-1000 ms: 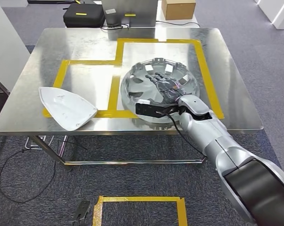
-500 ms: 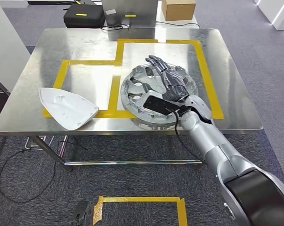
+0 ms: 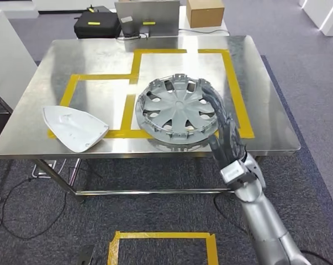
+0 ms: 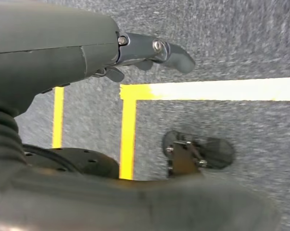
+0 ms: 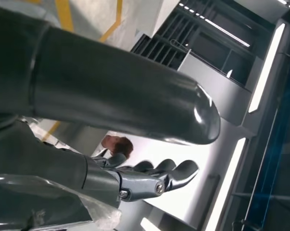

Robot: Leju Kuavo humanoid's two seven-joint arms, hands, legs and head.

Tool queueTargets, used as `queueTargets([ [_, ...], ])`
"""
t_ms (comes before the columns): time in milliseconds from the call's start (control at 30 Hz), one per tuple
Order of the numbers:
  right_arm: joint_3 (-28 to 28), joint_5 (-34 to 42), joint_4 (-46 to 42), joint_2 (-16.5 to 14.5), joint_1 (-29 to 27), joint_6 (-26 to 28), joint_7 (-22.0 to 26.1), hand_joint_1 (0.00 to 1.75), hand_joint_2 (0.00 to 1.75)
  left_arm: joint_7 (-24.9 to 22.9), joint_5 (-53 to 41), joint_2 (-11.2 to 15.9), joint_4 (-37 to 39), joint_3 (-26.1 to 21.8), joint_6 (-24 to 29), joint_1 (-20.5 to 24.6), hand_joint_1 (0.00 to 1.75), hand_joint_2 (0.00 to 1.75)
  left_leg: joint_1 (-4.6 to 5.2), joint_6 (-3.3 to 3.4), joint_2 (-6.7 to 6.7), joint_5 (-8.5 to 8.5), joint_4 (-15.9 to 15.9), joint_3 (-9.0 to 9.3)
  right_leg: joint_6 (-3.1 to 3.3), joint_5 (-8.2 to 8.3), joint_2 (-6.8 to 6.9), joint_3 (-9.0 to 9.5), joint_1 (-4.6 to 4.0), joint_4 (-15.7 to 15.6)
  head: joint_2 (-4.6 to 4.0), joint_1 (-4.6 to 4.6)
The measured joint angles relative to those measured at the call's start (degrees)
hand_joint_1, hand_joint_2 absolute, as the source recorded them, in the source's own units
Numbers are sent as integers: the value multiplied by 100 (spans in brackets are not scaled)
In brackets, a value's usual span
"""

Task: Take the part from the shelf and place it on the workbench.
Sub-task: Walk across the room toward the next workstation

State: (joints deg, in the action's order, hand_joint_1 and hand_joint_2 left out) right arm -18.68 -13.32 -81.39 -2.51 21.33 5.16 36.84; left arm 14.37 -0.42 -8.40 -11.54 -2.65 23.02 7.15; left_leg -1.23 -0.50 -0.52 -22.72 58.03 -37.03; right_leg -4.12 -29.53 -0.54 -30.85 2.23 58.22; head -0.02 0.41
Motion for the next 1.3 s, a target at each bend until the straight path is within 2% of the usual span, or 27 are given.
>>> queueTargets([
  [67,3,70,-203,0,-365,9,48,0,0,54,68,11,0,-89,0,-28,0,0,-11,-59,-2,2,38,-22,127,-6,-6,-57,3,15,0,-15],
  [100,4,90,-273,0,-533,22,61,0,0,77,95,20,0,-132,-1,-51,0,0,-21,-81,4,-91,99,-53,195,24,-1,-98,-4,33,0,-25],
  [167,24,122,-396,0,-833,69,85,0,0,121,137,28,0,-207,1,-94,0,0,-29,-101,15,-552,538,-188,304,112,12,-199,-25,31,0,-49],
  [233,82,176,-490,0,-1127,128,100,0,0,158,180,36,0,-276,15,-115,0,0,-21,-98,18,-1103,1299,-357,362,200,33,-311,-74,34,0,-68],
  [267,119,208,-530,0,-1289,161,104,0,0,176,204,38,0,-311,24,-129,0,0,-15,-85,18,-1256,1589,-379,379,242,46,-367,-103,36,0,-73],
  [300,165,233,-570,0,-1451,213,107,0,0,195,225,41,0,-347,37,-152,0,0,-4,-58,18,-1298,1693,-313,390,281,57,-422,-132,37,0,-72],
  [333,216,247,-602,-1,-1606,273,110,0,0,213,243,42,0,-382,53,-183,0,0,15,-17,18,-1246,1580,-149,396,320,63,-474,-158,38,0,-74],
  [433,409,314,-625,-8,-2011,400,111,0,0,246,298,63,0,-479,107,-257,0,0,120,180,22,-967,405,711,381,441,60,-591,-215,35,0,-72],
  [467,488,366,-600,-10,-2127,383,107,0,0,257,325,70,0,-514,120,-270,0,0,152,215,25,-921,109,896,357,480,66,-603,-221,29,0,-67],
  [500,579,427,-540,-11,-2227,327,90,0,0,270,360,75,0,-550,128,-280,0,0,178,226,30,-911,-40,977,325,519,75,-607,-215,20,0,-70],
  [600,907,512,-139,-3,-2508,21,59,0,0,326,472,66,0,-680,147,-326,0,0,191,245,38,-764,-136,925,217,608,83,-609,-194,-35,0,-82],
  [633,1037,469,39,7,-2592,-48,65,0,0,344,508,63,0,-729,160,-339,0,0,179,273,46,-689,-172,881,188,518,75,-642,-193,-1,0,-73],
  [700,1352,324,488,40,-2702,-131,68,0,0,367,582,50,0,-832,193,-359,0,0,159,326,65,-538,-219,748,142,20,59,-773,-183,383,0,-57],
  [767,1750,203,1070,60,-2772,-276,67,0,0,373,643,25,0,-947,221,-387,0,0,166,353,70,-402,-215,569,99,-507,59,-909,-171,1102,0,-48],
  [800,1980,138,1389,61,-2800,-370,66,0,0,372,660,13,0,-1004,232,-406,0,0,170,352,70,-336,-207,476,83,-578,60,-912,-168,1386,0,-47],
  [833,2229,53,1742,62,-2812,-455,61,0,0,372,672,0,0,-1058,243,-425,0,0,173,345,70,-273,-191,379,72,-510,60,-840,-166,1516,0,-46],
  [867,2471,-43,2097,63,-2806,-517,61,0,0,372,675,-9,0,-1106,252,-440,0,0,174,334,72,-219,-169,291,67,-347,62,-672,-165,1445,0,-47],
  [900,2716,-145,2474,64,-2786,-568,60,0,0,370,673,-20,0,-1152,260,-450,0,0,174,319,74,-172,-144,210,69,-187,64,-410,-163,1181,0,-46],
  [933,2948,-244,2851,66,-2747,-605,60,0,0,366,665,-33,-1,-1190,264,-451,0,0,182,299,75,-130,-109,145,77,-128,68,-61,-166,755,0,-46],
  [967,3157,-342,3214,68,-2701,-620,64,0,0,358,653,-45,-1,-1219,268,-447,0,0,192,275,78,-92,-72,93,98,-163,69,275,-169,296,0,-47],
  [1000,3353,-438,3587,71,-2646,-613,65,0,0,351,636,-57,-2,-1243,270,-443,0,0,200,247,83,-51,-44,59,132,-243,66,505,-176,-64,0,-47],
  [1033,3531,-531,3977,73,-2591,-575,51,0,0,344,620,-68,-2,-1264,272,-441,0,0,203,218,89,-5,-27,41,174,-320,64,631,-189,-292,0,-50],
  [1100,3820,-684,4706,75,-2525,-452,-22,0,0,341,592,-83,-2,-1309,274,-450,0,0,191,159,91,58,-20,20,278,-301,77,587,-195,-358,0,-40],
  [1133,3936,-734,5027,75,-2506,-399,-105,0,0,341,577,-89,-2,-1333,275,-461,0,0,184,124,84,-23,23,-2,332,-251,91,549,-189,-360,0,-40],
  [1167,4030,-764,5292,75,-2488,-363,-198,0,0,341,564,-95,-2,-1352,276,-475,0,0,175,86,77,-220,159,-39,383,-192,103,495,-177,-366,0,-44],
  [1267,4227,-824,5896,70,-2420,-228,-616,0,0,340,530,-106,-2,-1382,277,-486,0,0,134,-2,70,-1111,1144,-211,445,1,112,293,-168,-355,0,-67],
  [1300,4269,-849,6043,66,-2397,-166,-791,0,0,338,516,-107,-2,-1387,277,-482,0,0,124,-16,71,-1242,1448,-221,438,60,114,223,-168,-339,0,-67],
])
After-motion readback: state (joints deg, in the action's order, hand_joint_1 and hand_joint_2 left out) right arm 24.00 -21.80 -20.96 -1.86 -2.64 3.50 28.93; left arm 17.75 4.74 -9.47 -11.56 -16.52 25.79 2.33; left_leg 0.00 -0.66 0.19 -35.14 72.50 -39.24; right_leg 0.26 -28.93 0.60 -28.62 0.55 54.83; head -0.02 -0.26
